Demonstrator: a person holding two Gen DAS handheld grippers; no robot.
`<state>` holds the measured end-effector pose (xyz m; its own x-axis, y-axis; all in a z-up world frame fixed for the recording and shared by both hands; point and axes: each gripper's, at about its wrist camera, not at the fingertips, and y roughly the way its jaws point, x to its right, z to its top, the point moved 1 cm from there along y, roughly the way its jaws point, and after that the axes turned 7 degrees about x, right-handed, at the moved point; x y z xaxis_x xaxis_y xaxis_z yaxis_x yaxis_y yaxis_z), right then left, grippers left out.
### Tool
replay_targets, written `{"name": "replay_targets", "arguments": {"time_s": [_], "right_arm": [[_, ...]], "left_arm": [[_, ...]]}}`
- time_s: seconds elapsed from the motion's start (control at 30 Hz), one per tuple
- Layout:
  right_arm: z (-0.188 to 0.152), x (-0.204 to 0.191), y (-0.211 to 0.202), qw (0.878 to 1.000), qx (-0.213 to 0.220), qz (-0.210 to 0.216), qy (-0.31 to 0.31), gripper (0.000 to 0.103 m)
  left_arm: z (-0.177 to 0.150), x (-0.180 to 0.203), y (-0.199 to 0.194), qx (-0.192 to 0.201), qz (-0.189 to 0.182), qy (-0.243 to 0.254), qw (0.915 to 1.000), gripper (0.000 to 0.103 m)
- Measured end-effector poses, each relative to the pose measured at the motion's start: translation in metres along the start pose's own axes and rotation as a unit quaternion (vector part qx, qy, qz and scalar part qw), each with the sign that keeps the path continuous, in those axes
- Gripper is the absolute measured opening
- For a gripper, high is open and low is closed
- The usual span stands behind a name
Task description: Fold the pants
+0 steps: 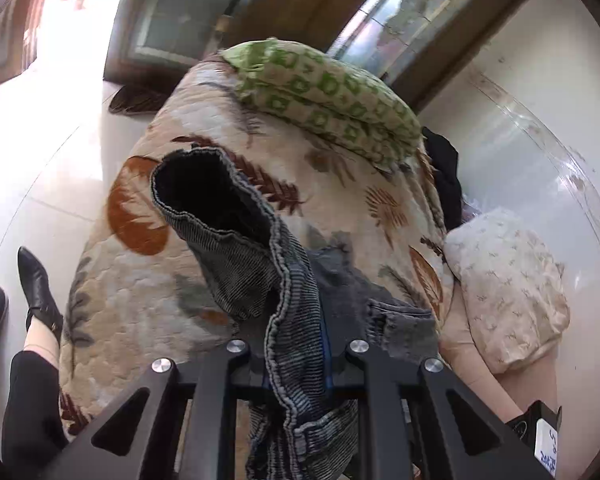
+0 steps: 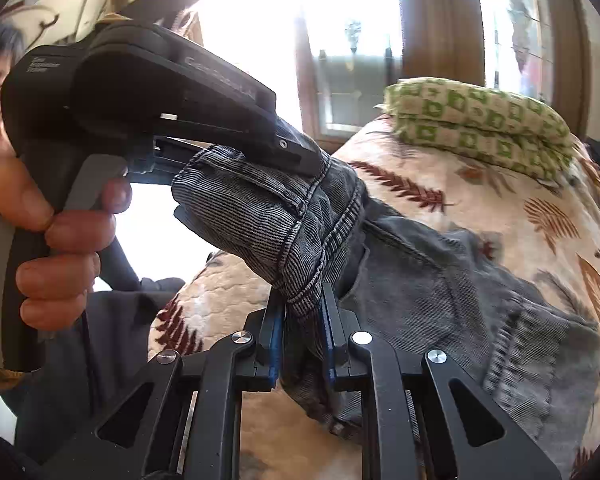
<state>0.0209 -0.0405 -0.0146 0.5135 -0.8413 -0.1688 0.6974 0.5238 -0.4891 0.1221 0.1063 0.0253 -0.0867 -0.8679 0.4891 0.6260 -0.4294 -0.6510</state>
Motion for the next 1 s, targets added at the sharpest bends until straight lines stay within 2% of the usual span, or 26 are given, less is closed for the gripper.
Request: {"name": "replay_targets", "arguments": {"time_s": [0.3, 0.53, 0.63, 0.7, 0.8, 0.87, 0.9, 1.0], "right_arm": [[-0.014, 0.051, -0.047, 0.995, 0.013, -0.039, 0.089, 0.015], [-0.044, 0.097, -0.079, 0.983, 0.008, -0.076, 0.168, 0.015], [-0.065, 0.128, -0.087, 0.967, -0.003, -0.093, 0.239, 0.015], [-0.081, 0.150, -0.086, 0.949, -0.016, -0.098, 0.298, 0.015], [-0.110, 0.176, -0.077, 0.920, -0.043, -0.100, 0.377, 0.016], [-0.122, 0.184, -0.075, 0.905, -0.047, -0.096, 0.411, 0.016], [-0.125, 0.187, -0.075, 0.899, -0.044, -0.090, 0.426, 0.016], [-0.125, 0.190, -0.074, 0.894, -0.041, -0.083, 0.438, 0.019]], "left_arm": [[-0.011, 0.098, 0.026, -0.026, -0.051, 0.084, 0.9948, 0.019], [-0.049, 0.183, 0.075, -0.077, -0.076, 0.166, 0.9801, 0.018], [-0.067, 0.210, 0.111, -0.116, -0.084, 0.183, 0.9727, 0.018], [-0.081, 0.218, 0.135, -0.144, -0.080, 0.189, 0.9681, 0.019], [-0.103, 0.225, 0.173, -0.194, -0.068, 0.188, 0.9604, 0.026], [-0.110, 0.226, 0.186, -0.215, -0.074, 0.179, 0.9572, 0.033], [-0.110, 0.227, 0.187, -0.217, -0.083, 0.173, 0.9570, 0.041], [-0.101, 0.229, 0.177, -0.214, -0.122, 0.145, 0.9583, 0.061]]}}
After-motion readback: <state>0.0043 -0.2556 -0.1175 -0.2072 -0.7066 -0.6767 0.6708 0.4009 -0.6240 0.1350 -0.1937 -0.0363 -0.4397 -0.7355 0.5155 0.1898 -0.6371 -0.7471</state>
